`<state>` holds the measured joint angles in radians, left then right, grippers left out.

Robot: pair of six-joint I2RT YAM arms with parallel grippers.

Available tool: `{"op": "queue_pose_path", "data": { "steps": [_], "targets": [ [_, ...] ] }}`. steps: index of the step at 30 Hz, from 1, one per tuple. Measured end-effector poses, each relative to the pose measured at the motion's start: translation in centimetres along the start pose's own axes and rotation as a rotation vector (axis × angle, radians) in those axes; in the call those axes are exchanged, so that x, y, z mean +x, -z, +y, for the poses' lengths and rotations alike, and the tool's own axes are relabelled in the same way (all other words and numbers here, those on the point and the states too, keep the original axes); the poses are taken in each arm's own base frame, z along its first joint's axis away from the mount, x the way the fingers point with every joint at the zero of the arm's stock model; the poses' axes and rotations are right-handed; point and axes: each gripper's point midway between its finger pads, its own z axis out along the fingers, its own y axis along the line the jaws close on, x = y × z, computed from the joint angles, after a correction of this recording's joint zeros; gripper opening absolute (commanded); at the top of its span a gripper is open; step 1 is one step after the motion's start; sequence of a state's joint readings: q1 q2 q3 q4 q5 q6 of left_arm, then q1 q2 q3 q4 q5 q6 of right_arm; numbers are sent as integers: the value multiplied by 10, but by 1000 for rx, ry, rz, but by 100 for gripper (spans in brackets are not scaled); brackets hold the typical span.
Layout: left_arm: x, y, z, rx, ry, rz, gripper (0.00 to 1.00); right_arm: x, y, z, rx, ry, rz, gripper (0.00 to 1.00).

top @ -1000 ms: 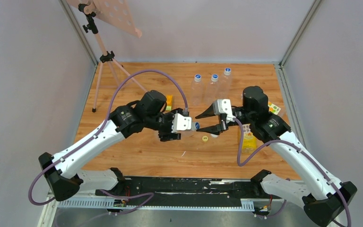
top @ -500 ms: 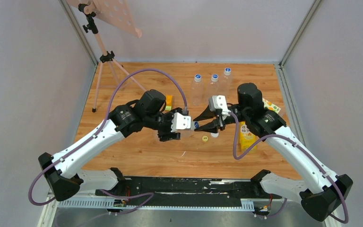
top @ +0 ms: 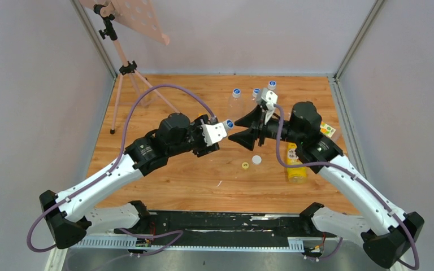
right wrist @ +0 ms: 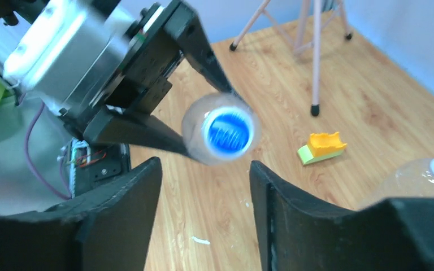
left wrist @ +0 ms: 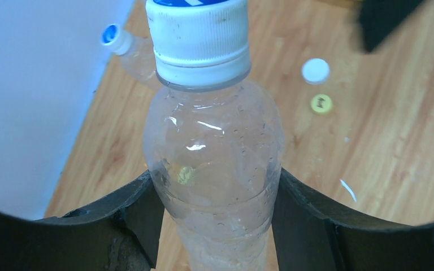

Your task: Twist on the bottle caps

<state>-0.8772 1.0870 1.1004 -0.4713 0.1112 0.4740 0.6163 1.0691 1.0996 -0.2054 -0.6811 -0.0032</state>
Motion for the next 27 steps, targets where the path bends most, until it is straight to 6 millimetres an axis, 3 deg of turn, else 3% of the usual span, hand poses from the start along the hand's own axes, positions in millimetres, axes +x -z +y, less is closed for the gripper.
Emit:
{"op": "queue_pose_path", "data": {
  "steps": [1, 3, 4, 8, 13, 17, 23, 27],
  "targets": [
    [0, -1, 9, -55, 20, -6, 31, 1, 4, 1, 16, 7, -29, 70],
    [-2, 0, 25, -159, 69, -21, 34, 5, 14, 5, 40, 29, -91, 96],
    [-3, 1, 33, -210, 94, -31, 34, 6, 16, 7, 43, 35, -113, 99],
    [-17, 6, 58, -355, 208, -104, 38, 12, 16, 8, 41, 82, -187, 100],
    [-47, 11, 75, -431, 362, -259, 39, 41, -3, -5, 53, 73, -186, 100],
    [-65, 13, 77, -424, 455, -353, 39, 55, -21, -16, 71, 71, -192, 100],
    [-84, 14, 73, -371, 544, -442, 39, 50, -43, -23, 91, 101, -251, 99],
    [-92, 12, 69, -331, 578, -476, 39, 47, -52, -27, 99, 120, -280, 91]
  ]
}}
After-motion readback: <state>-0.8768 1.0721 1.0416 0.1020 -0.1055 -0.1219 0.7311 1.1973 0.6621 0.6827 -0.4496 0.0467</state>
